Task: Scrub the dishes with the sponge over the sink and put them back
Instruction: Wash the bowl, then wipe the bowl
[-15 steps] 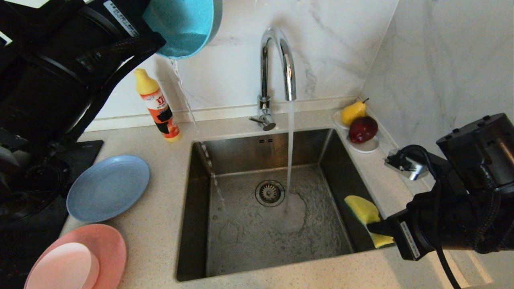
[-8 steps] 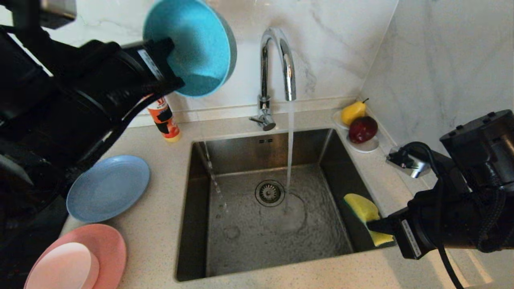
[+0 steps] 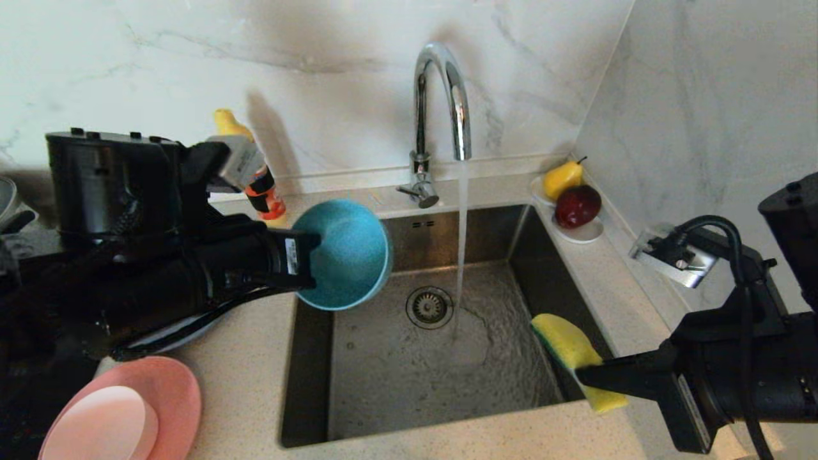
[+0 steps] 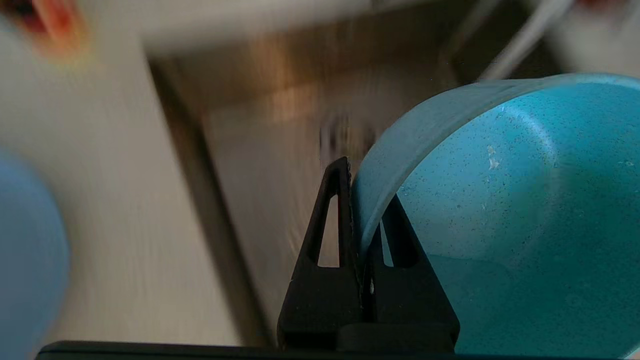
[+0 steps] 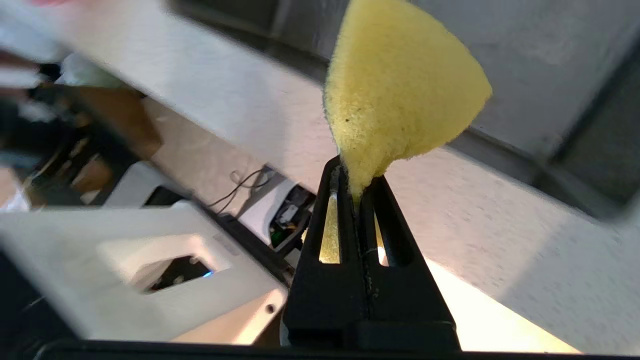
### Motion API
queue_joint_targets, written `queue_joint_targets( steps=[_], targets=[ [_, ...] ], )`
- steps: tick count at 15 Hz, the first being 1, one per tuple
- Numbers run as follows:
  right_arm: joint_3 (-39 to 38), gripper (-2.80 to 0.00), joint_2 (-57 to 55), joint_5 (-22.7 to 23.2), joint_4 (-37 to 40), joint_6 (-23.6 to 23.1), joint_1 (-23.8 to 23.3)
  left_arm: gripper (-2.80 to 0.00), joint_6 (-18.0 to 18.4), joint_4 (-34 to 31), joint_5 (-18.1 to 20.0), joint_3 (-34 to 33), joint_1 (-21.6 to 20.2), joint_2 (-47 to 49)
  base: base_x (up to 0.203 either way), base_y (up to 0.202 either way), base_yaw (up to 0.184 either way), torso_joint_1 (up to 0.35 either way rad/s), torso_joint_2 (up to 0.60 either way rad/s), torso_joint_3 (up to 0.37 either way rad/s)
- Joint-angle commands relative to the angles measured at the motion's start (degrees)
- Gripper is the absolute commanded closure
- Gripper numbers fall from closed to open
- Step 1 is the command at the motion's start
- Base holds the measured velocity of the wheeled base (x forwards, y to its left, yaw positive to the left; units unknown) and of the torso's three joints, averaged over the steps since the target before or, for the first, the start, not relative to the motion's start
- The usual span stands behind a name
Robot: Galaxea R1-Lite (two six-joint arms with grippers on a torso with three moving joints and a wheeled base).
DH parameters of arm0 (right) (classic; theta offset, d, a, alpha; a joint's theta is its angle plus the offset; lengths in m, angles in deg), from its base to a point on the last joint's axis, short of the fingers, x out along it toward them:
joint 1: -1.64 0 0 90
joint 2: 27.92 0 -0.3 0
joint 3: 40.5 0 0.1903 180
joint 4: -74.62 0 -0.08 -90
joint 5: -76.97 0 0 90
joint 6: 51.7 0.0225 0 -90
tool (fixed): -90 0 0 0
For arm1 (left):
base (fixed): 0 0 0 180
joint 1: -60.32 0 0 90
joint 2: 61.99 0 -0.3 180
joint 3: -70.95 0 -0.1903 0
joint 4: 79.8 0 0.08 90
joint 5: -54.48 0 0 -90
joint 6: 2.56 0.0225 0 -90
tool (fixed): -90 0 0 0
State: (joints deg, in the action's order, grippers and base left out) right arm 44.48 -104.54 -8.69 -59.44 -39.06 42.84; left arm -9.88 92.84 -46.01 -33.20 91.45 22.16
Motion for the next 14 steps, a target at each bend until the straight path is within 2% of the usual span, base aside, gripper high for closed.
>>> queue_joint_targets(
  steps=[1, 3, 5, 9, 11, 14],
  targets=[
    [3.0, 0.0, -0.07, 1.1, 0.99, 0.06, 4.21, 0.0, -3.59, -11.21, 0.82, 2.48, 0.05, -0.75, 0.0, 0.0, 0.0, 0.0, 0.0, 0.0],
    [5.95, 0.0, -1.41, 3.63, 2.65, 0.16, 6.88, 0.0, -4.35, -13.55, 1.67, 2.48, 0.14, -0.78, 0.0, 0.0, 0.0, 0.0, 0.0, 0.0],
    [9.57, 0.0, -3.56, 7.31, 3.54, 2.04, 9.37, 0.0, -4.55, -20.46, 1.87, 2.85, 0.64, -0.86, 0.0, 0.0, 0.0, 0.0, 0.0, 0.0],
    [16.33, 0.0, -7.72, 15.8, 8.68, 4.07, 10.64, 0.0, -4.44, -21.12, 1.71, 2.63, 2.45, 0.43, 0.0, 0.0, 0.0, 0.0, 0.0, 0.0],
    [19.71, 0.0, -11.2, 17.42, 8.93, 6.69, 10.71, 0.0, -4.36, -18.74, -0.46, 2.29, 3.67, 1.63, 0.0, 0.0, 0.0, 0.0, 0.0, 0.0],
    [22.88, 0.0, -16.2, 18.61, 8.94, 10.17, 10.77, 0.0, -4.24, -10.26, -8.08, 0.75, 6.72, 3.61, 0.0, 0.0, 0.0, 0.0, 0.0, 0.0]
  ],
)
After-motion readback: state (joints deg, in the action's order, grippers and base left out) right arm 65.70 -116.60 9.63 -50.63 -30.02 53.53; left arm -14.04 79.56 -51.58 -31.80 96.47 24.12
